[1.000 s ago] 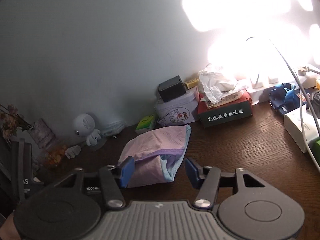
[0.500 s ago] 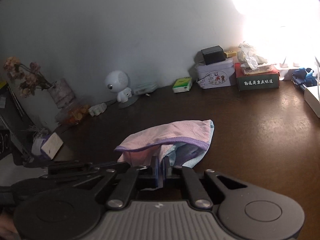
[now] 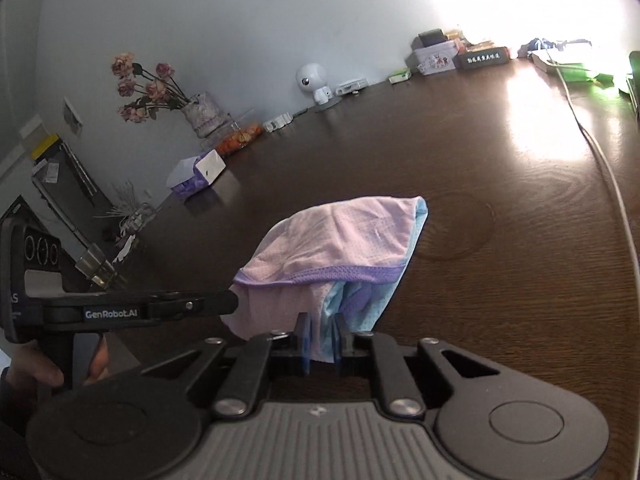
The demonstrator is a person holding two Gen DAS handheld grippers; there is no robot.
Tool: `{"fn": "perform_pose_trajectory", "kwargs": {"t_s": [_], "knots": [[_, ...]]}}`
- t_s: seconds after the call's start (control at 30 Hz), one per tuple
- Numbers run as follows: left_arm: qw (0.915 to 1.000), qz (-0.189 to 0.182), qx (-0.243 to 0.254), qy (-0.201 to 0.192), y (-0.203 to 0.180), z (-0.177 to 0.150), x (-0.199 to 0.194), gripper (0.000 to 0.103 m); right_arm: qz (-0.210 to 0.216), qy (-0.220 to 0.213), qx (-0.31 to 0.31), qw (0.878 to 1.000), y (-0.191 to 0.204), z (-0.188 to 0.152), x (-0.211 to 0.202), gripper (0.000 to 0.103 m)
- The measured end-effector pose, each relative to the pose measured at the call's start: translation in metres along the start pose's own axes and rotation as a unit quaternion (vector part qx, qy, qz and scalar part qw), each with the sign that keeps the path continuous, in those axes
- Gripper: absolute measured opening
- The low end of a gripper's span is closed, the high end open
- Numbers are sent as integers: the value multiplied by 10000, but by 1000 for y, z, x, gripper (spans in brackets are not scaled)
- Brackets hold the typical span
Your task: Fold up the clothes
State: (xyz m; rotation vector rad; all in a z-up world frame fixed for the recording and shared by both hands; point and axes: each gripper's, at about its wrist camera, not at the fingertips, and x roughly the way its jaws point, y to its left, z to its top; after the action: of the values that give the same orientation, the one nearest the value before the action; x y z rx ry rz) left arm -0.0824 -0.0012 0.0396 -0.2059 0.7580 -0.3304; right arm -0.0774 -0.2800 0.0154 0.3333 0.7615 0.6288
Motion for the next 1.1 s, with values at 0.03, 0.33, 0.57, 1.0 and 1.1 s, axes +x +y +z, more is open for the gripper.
{"fn": "perform_pose_trajectory", "kwargs": {"t_s": [0.03, 0.33, 0.57, 1.0, 1.1], "knots": [[10000, -76, -32, -29, 2, 4, 2, 48, 56, -98, 13, 9999, -1, 3, -1, 36], [9977, -519, -138, 420, 11, 23, 46, 10, 76, -129, 232, 9996, -12, 21, 37, 35], [9973, -168, -572, -432, 20, 83, 72, 7, -57, -690, 359, 9970, -22, 71, 60, 4], [9992, -194, 344, 31, 18, 70, 65, 67, -150, -419, -432, 9981, -30, 77, 49, 50], [9975, -253, 566, 339, 9, 56, 81, 67, -193, 50, -898, 9958, -14, 63, 71, 44]]}}
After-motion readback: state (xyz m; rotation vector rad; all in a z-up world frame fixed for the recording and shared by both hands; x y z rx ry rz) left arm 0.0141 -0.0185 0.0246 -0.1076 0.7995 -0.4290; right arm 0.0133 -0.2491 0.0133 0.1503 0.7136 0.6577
